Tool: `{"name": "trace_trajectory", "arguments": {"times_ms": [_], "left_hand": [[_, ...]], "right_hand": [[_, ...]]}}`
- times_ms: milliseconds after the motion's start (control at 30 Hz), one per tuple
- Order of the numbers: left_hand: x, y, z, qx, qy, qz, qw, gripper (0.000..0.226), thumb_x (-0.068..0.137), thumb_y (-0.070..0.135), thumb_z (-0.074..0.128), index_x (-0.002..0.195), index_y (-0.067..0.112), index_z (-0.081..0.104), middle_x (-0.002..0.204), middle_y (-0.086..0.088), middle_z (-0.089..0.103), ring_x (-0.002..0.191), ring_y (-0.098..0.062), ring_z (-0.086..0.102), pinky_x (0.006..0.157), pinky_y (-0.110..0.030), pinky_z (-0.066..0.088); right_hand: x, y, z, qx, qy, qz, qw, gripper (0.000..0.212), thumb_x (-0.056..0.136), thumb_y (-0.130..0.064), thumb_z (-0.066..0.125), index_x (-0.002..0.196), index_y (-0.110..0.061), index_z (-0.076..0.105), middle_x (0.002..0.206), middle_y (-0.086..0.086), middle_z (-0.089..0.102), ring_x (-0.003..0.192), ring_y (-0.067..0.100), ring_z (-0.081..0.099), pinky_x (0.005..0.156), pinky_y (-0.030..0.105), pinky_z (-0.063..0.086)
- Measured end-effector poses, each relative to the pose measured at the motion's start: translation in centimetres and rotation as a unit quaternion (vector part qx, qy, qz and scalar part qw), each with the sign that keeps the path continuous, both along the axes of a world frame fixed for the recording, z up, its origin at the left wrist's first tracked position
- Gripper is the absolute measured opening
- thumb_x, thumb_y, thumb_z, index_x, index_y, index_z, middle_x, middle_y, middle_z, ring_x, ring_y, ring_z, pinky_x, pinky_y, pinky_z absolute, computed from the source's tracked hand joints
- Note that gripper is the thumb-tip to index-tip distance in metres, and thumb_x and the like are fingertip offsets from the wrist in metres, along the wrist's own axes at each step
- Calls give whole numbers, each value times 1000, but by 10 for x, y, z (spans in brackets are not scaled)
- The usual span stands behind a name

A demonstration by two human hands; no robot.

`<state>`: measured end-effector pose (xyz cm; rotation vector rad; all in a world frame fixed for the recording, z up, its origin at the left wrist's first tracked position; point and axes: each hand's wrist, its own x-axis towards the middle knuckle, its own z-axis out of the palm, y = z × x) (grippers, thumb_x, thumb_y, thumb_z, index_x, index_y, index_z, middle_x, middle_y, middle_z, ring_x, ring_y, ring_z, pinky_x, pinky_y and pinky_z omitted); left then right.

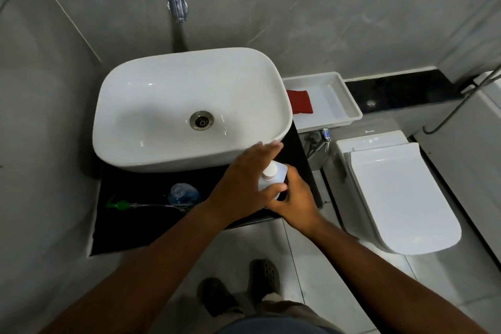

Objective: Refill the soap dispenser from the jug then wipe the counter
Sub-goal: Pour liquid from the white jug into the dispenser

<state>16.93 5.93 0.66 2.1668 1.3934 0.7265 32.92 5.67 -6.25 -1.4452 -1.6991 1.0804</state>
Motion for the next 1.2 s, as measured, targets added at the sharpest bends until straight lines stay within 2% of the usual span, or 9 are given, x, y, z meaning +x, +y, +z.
{"name": "trace_trajectory", "arguments": {"times_ms": [67,167,200,333,400,500,733,933,1200], "left_hand": [[-3,-9,-3,-10,-35,29,999,56,85,31,62,137,23,45,137,1,56,126,-12,50,107,-35,43],[-6,-18,3,43,-65,177,981,39,81,42,63,115,21,62,98,2,71,91,-13,64,83,-29,52],[-7,-18,4,58,-64,188,978,40,80,44,64,113,22,61,97,3,70,91,-12,62,82,-27,50],[-4,-13,5,30,-22,31,999,61,82,22,64,139,21,41,140,-2,50,129,-13,44,109,-28,35],[-1,-8,5,30,2,-9,1000,53,85,14,61,137,18,46,138,-4,53,127,-17,48,111,-33,36],[6,-5,6,46,14,46,998,37,88,19,61,124,14,59,121,-9,63,110,-24,58,102,-37,43],[17,0,5,23,-87,217,972,30,86,44,59,103,19,60,100,1,61,88,-10,54,74,-18,44],[22,13,-48,-146,-58,191,969,38,84,19,68,120,14,59,124,-7,60,116,-22,54,99,-26,40],[43,39,-95,-162,78,114,977,37,86,11,62,123,12,59,127,-10,58,118,-30,52,104,-37,41]], "right_hand": [[0,0,0,-10,6,-4,1000,78,62,-55,77,127,-35,40,117,-17,55,107,0,55,80,22,55],[0,1,2,-19,12,-4,1000,82,57,-62,77,126,-40,38,117,-19,52,108,1,54,78,17,54],[0,1,3,-18,14,-4,1000,82,57,-62,77,126,-39,39,117,-18,53,108,2,54,79,18,54],[1,1,4,-16,19,4,1000,76,62,-56,77,126,-38,40,119,-15,54,110,3,55,83,24,55],[1,1,5,-14,14,7,1000,76,61,-58,75,125,-39,39,119,-14,55,110,4,55,82,21,53],[2,-1,6,-16,12,6,1000,83,59,-66,71,128,-36,37,121,-11,54,110,4,54,80,16,51],[24,-6,4,-14,21,-49,998,76,58,-49,84,120,-45,40,112,-23,55,103,-1,57,71,16,55],[59,-6,4,-24,34,-97,994,77,53,-50,87,116,-51,43,112,-34,53,104,-7,55,69,12,52],[68,-4,2,-31,43,-90,995,77,58,-37,88,117,-51,41,112,-38,51,107,-8,53,71,8,50]]}}
